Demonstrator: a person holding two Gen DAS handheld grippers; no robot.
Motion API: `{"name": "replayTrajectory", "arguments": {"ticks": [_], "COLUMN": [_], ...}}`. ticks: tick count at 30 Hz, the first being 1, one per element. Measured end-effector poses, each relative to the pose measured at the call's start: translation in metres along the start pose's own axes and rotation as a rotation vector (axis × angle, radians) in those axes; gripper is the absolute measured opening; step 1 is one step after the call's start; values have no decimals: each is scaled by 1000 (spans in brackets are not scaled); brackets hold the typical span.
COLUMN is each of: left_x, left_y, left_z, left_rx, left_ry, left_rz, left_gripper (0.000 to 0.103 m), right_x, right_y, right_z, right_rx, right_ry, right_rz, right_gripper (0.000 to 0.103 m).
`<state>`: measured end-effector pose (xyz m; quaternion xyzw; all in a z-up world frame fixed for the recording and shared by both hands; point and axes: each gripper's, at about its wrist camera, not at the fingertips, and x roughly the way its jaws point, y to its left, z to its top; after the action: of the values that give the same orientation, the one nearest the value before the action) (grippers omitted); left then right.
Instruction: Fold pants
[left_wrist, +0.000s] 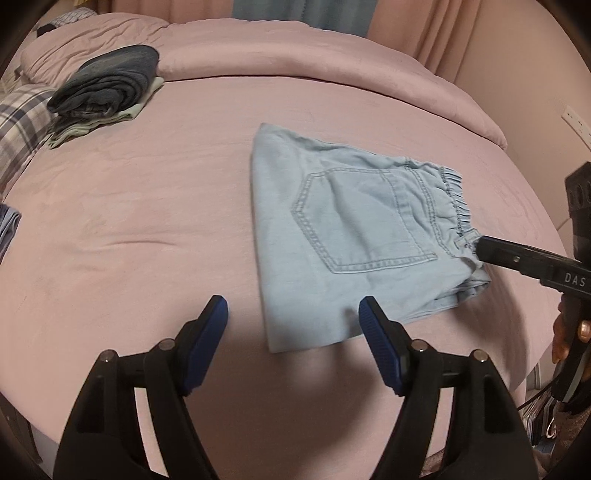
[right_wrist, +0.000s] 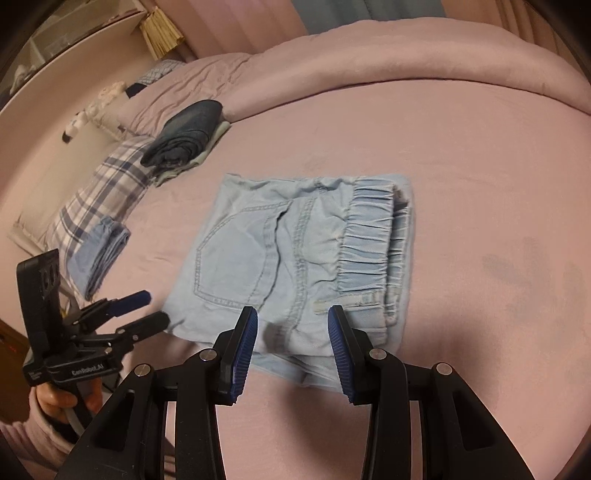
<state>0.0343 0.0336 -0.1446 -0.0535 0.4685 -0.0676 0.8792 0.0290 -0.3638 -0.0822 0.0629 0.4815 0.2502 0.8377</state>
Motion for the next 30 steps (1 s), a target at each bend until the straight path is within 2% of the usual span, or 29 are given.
{"name": "replayTrajectory", "arguments": {"ticks": [2,6,7,11,18,30], "left_x": [0,0,0,4,8,11], "left_y": [3,10,12,19,28,36], "left_z": [0,0,1,2,1,6], "left_rx": [-13,-47,-55,-93,-129,-140], "left_ry": [-2,-4,-4,12,29,35], "left_rz": [1,-2,-5,-38,-49,-68], "left_gripper": [74,77,78,79,80,82], "right_x": [-6,-11,-11,-7,4,9], "right_y": [-3,-15,-21,-38,-55,-58], "right_z": [-1,0,-1,-5,-7,-6], "right_rx": [11,63,93,214,347,376], "right_ry": [-13,-23,-22,-5,20,30], "right_rz": [-14,-17,-10,42,115,129], "right_gripper": [50,54,55,69,71,73]}}
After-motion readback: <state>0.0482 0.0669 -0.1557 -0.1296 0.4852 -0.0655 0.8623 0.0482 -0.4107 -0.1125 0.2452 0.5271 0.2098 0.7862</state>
